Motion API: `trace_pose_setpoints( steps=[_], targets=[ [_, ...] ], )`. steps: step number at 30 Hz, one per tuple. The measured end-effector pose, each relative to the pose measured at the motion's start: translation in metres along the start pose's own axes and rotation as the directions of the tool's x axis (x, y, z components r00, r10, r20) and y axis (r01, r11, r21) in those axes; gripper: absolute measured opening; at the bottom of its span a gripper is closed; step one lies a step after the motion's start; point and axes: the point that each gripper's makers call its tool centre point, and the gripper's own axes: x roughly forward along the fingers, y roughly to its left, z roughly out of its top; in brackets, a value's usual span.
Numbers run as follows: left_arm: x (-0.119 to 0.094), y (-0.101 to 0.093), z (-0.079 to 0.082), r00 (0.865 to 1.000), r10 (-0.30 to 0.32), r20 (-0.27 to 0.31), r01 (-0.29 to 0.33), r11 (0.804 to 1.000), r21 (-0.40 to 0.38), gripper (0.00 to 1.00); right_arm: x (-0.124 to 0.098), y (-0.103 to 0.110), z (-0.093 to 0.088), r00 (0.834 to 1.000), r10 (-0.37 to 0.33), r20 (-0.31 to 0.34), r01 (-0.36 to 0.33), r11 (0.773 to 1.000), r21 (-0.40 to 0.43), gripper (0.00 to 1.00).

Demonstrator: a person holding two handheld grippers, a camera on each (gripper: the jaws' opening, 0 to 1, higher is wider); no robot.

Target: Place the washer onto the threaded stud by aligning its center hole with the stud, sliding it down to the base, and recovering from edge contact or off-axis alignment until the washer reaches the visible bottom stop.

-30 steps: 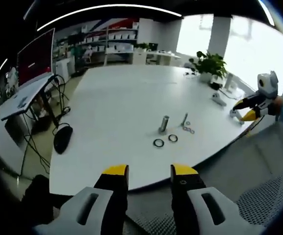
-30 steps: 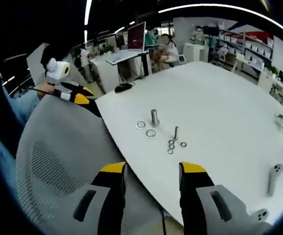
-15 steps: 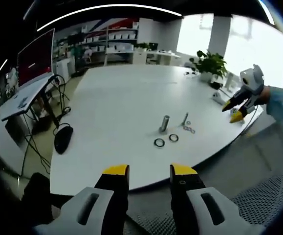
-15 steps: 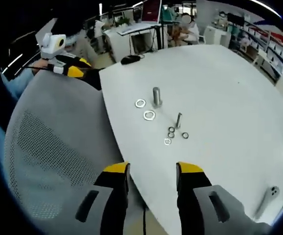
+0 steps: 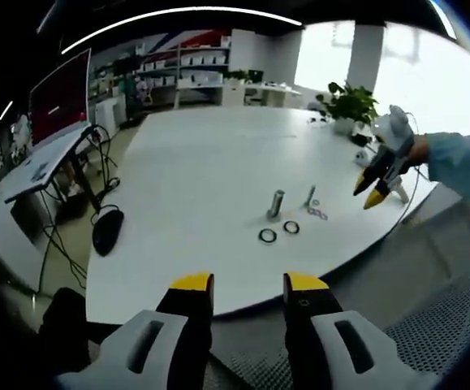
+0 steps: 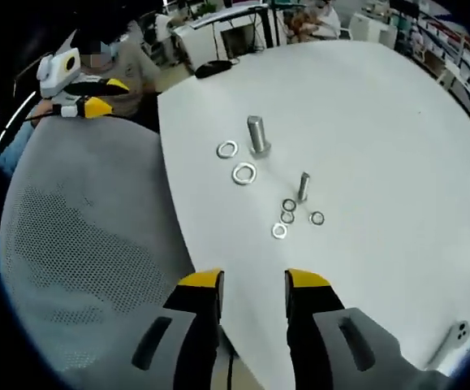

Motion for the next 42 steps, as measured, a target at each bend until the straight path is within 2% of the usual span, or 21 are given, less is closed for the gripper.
trace_pose_setpoints(
  steps=[3,6,10,14,18,24,31,34,36,39,42],
  targets=[
    [0.000,0.000,-0.001,1.000,0.000,-0.007,0.000,1.000,0.006,0.32,0.014,-0.007,0.003,1.000,-0.020,-0.015,0.019,0.999,-0.044,0.32],
    [-0.001,0.000,0.003,1.000,-0.005,0.022,0.006,1.000,-0.021,0.31,0.024,-0.007,0.003,0.999,-0.017,-0.041,0.014,0.997,-0.076,0.31],
    [0.000,0.000,0.000,1.000,0.000,0.001,0.000,1.000,-0.020,0.30,0.038,-0.006,0.004,0.997,-0.006,-0.075,-0.006,0.988,-0.156,0.31],
    [0.000,0.001,-0.007,0.999,0.007,-0.035,-0.009,0.998,-0.057,0.27,0.052,-0.007,0.001,0.993,0.015,-0.117,-0.034,0.987,-0.156,0.28],
    [-0.001,0.002,-0.006,1.000,0.015,-0.028,-0.017,0.998,-0.062,0.27,0.061,-0.013,0.002,0.991,0.003,-0.132,-0.025,0.985,-0.169,0.28],
    [-0.001,0.003,-0.006,0.999,0.017,-0.032,-0.019,0.998,-0.056,0.26,0.068,-0.024,0.008,0.991,-0.029,-0.131,0.005,0.983,-0.184,0.26],
    [0.000,0.000,-0.008,0.999,0.003,-0.043,-0.005,0.999,-0.047,0.24,0.074,-0.022,0.012,0.991,-0.029,-0.134,0.001,0.979,-0.202,0.26],
    [0.000,-0.001,-0.008,0.999,-0.006,-0.045,0.004,0.999,-0.045,0.23,0.074,-0.025,0.011,0.988,-0.055,-0.143,0.018,0.969,-0.245,0.23],
    [0.000,-0.001,-0.008,0.999,-0.008,-0.049,0.006,0.999,-0.039,0.23,0.075,-0.026,0.011,0.988,-0.066,-0.142,0.030,0.969,-0.245,0.22],
    [0.001,-0.002,-0.010,0.998,-0.012,-0.059,0.010,0.999,-0.034,0.23,0.075,-0.025,0.011,0.984,-0.080,-0.159,0.028,0.952,-0.303,0.22],
    [0.001,-0.002,-0.010,0.998,-0.012,-0.060,0.010,0.999,-0.033,0.23,0.076,-0.027,0.011,0.982,-0.093,-0.167,0.037,0.951,-0.308,0.20]
  ],
)
